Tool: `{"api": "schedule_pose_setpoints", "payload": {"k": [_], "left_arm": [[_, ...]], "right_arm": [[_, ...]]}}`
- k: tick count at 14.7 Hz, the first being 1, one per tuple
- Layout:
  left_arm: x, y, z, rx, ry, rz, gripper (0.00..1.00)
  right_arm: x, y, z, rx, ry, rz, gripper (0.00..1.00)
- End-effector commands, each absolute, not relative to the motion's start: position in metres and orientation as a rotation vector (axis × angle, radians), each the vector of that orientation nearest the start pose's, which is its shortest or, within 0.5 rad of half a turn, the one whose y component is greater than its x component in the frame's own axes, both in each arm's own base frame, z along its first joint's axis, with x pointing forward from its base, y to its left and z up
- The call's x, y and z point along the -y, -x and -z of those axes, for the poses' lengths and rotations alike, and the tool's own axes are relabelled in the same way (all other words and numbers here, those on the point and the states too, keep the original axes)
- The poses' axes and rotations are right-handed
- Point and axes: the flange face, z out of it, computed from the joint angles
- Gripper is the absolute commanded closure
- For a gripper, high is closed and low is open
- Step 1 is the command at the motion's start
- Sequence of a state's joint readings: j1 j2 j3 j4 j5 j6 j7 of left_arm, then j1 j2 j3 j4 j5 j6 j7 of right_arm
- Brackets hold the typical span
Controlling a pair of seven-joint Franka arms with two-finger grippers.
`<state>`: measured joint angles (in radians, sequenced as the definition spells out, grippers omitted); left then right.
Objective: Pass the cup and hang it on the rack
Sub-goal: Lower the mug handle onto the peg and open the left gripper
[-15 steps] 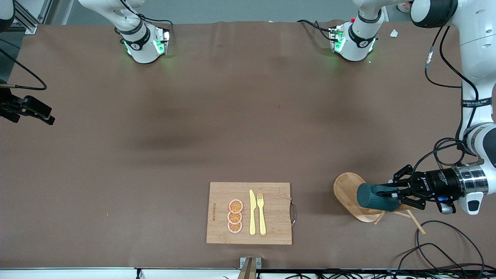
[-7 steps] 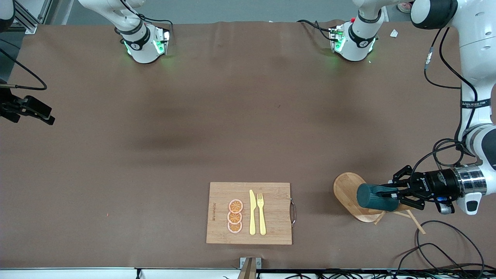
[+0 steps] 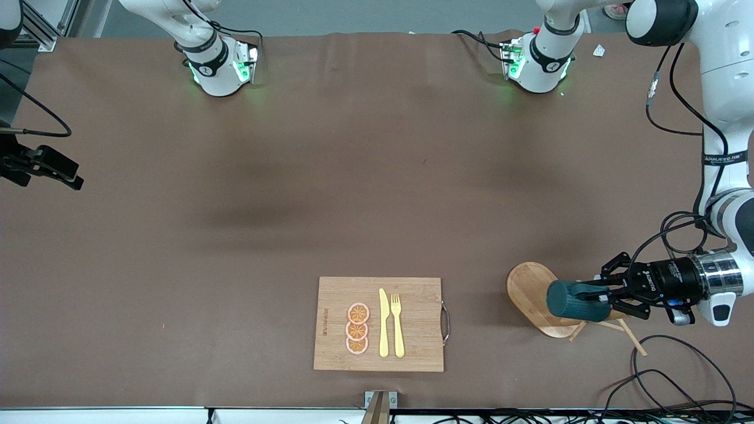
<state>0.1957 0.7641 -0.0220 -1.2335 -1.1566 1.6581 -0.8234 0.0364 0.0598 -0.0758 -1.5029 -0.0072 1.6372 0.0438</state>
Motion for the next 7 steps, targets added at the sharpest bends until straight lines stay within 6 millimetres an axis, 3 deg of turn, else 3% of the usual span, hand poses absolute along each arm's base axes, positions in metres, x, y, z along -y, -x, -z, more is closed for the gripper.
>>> {"api": "schedule_pose_setpoints", "payload": {"k": [1, 2, 3, 7], "left_arm": [[-0.044, -0.739, -0.347, -1.235, -1.589, 0.756, 0.77], [-0.044, -0.739, -0.348, -1.234, -1.590, 0.754, 0.49], [-0.042, -0.739, -0.353, -1.225, -1.595, 0.748, 0.00], [-0.034, -0.738, -0.368, -1.201, -1.609, 0.760, 0.00]], "right_arm": [[0.021, -0.572, -0.635, -0.113, 3.169, 0.124, 0.00], [0.021, -0.572, -0.635, -0.113, 3.169, 0.124, 0.00], [0.021, -0.572, -0.635, -0.113, 3.169, 0.124, 0.00], [0.022, -0.572, -0.635, -0.115, 3.169, 0.124, 0.00]]}}
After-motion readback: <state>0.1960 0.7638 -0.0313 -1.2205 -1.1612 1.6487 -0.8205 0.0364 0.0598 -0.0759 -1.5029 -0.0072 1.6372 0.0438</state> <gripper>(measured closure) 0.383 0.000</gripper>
